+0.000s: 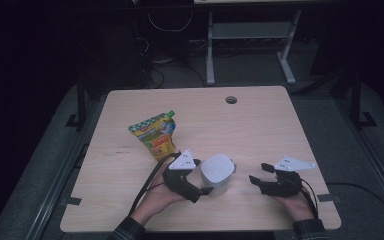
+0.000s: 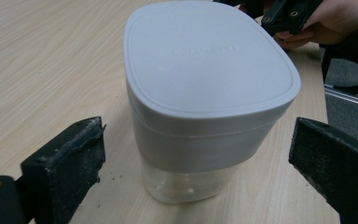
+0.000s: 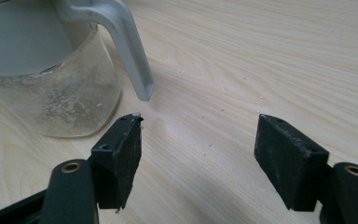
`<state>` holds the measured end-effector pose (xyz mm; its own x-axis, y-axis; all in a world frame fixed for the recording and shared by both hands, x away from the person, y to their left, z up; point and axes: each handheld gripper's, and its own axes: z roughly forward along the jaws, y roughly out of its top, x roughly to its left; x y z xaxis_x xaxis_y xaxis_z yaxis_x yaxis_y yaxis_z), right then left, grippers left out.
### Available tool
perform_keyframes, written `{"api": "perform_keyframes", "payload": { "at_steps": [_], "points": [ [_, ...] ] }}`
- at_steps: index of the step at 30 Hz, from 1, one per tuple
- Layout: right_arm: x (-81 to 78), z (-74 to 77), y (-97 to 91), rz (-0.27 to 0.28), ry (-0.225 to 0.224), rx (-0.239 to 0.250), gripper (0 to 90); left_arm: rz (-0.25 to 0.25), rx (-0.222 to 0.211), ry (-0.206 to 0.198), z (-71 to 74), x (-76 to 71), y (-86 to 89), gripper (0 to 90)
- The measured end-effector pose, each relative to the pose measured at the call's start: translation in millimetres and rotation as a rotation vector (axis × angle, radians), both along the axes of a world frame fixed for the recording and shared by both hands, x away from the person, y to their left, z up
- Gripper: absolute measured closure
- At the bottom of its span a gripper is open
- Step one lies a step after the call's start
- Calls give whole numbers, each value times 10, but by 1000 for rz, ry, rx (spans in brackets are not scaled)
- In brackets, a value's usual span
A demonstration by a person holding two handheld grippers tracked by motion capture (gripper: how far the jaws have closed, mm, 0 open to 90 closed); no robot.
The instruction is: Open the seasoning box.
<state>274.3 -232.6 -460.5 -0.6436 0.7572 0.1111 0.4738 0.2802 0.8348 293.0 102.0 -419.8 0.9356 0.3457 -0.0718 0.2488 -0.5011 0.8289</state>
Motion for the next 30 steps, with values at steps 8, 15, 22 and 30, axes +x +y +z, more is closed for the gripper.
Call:
{"api": "perform_keyframes", "payload": {
  "at_steps": [8,15,22,30],
  "points": [
    [2,0,-9,-1,-1,2,313,-12,5,1,-22,-7,-34,132],
    [3,-3,-12,-3,-1,1,313,-16,0,13,-17,1,-19,189],
    [3,-6,-4,-2,-1,-7,313,-13,-8,26,-4,2,-8,195],
    [3,-8,1,-2,3,-10,313,-9,-16,31,17,1,-10,191]
  ]
}}
